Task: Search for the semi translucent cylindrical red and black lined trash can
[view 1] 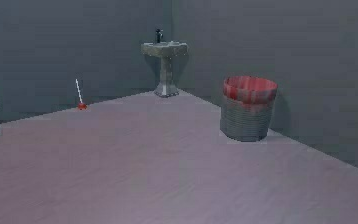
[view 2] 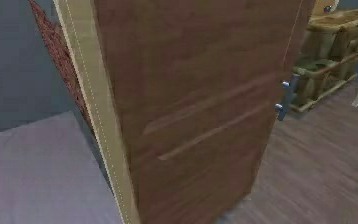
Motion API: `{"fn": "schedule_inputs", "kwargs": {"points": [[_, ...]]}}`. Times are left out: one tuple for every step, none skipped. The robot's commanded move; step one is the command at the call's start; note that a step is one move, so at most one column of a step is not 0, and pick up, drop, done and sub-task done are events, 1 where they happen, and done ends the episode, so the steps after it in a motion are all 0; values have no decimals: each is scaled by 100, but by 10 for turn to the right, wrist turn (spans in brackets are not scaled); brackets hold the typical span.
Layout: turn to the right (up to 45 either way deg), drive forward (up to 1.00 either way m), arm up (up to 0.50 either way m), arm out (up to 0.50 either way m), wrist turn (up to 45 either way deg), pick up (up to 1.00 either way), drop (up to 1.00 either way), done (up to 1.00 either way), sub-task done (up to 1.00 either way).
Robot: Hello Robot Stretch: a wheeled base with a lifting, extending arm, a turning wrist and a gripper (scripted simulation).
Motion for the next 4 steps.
{"fn": "schedule_inputs", "kwargs": {"points": [[240,0,0,0,0,0,0,0,0],[0,35,0,0,0,0,0,0,0],[180,0,0,0,0,0,0,0,0],[30,0,0,0,0,0,0,0,0]]}}
